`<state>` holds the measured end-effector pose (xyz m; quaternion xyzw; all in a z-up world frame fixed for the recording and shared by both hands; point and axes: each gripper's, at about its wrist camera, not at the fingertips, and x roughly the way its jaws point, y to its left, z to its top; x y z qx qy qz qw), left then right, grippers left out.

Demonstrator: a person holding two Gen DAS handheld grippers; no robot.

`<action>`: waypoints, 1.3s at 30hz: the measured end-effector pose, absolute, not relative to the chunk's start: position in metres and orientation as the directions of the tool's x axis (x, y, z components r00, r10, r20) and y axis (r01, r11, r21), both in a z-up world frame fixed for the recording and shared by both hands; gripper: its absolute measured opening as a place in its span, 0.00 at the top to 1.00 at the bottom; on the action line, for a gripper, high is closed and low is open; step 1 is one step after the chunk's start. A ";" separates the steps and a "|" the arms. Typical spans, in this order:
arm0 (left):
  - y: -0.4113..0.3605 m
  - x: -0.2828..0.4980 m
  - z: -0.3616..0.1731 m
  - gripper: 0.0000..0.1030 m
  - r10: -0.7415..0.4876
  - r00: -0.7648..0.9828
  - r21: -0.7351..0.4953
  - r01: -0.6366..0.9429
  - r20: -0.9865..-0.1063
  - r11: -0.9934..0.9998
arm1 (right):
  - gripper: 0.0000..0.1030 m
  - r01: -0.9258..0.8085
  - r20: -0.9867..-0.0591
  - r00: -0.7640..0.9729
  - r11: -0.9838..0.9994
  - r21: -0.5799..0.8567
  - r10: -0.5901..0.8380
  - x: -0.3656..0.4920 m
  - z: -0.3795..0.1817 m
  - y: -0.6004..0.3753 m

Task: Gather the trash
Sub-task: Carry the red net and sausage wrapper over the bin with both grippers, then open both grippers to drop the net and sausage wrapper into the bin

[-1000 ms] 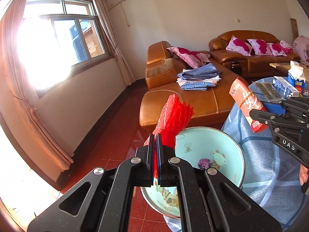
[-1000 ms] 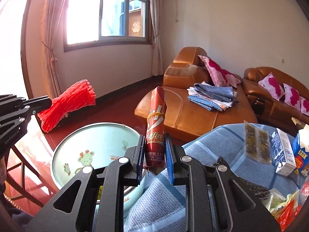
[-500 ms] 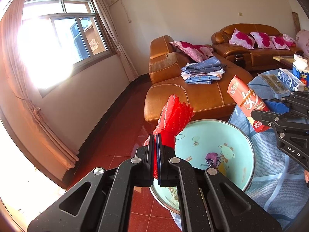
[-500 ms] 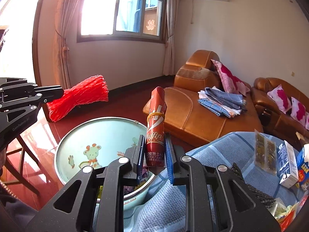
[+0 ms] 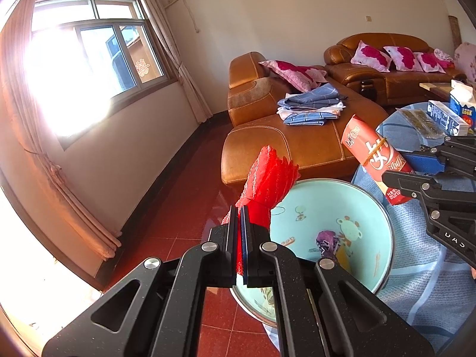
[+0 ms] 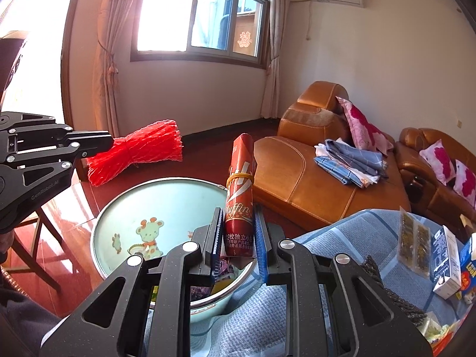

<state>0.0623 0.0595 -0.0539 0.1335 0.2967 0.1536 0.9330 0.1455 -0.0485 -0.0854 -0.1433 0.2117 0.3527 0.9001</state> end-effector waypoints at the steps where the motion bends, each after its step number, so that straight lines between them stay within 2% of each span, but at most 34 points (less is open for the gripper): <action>1: 0.060 0.063 -0.054 0.99 0.366 0.776 0.341 -0.207 -0.514 0.917 | 0.80 -0.698 -0.483 0.660 0.707 -0.112 0.575 0.145 -0.085 -0.048; 19: 0.062 0.068 -0.063 0.98 0.359 0.764 0.336 -0.196 -0.537 0.921 | 0.80 -0.719 -0.504 0.642 0.682 -0.133 0.578 0.140 -0.087 -0.039; 22: 0.060 0.070 -0.067 0.94 0.341 0.763 0.327 -0.179 -0.550 0.928 | 0.79 -0.724 -0.502 0.637 0.678 -0.128 0.585 0.141 -0.086 -0.041; 24: 0.062 0.069 -0.069 0.86 0.312 0.764 0.298 -0.163 -0.565 0.941 | 0.71 -0.716 -0.500 0.644 0.686 -0.127 0.580 0.142 -0.086 -0.041; 25: 0.062 0.069 -0.070 0.81 0.306 0.763 0.293 -0.159 -0.569 0.943 | 0.71 -0.715 -0.498 0.644 0.689 -0.122 0.580 0.143 -0.086 -0.042; 31: 0.059 0.068 -0.071 0.71 0.303 0.768 0.295 -0.155 -0.564 0.943 | 0.70 -0.711 -0.498 0.649 0.692 -0.127 0.576 0.143 -0.086 -0.042; 39: 0.055 0.067 -0.072 0.68 0.292 0.773 0.291 -0.146 -0.563 0.946 | 0.65 -0.688 -0.486 0.671 0.715 -0.127 0.560 0.142 -0.086 -0.045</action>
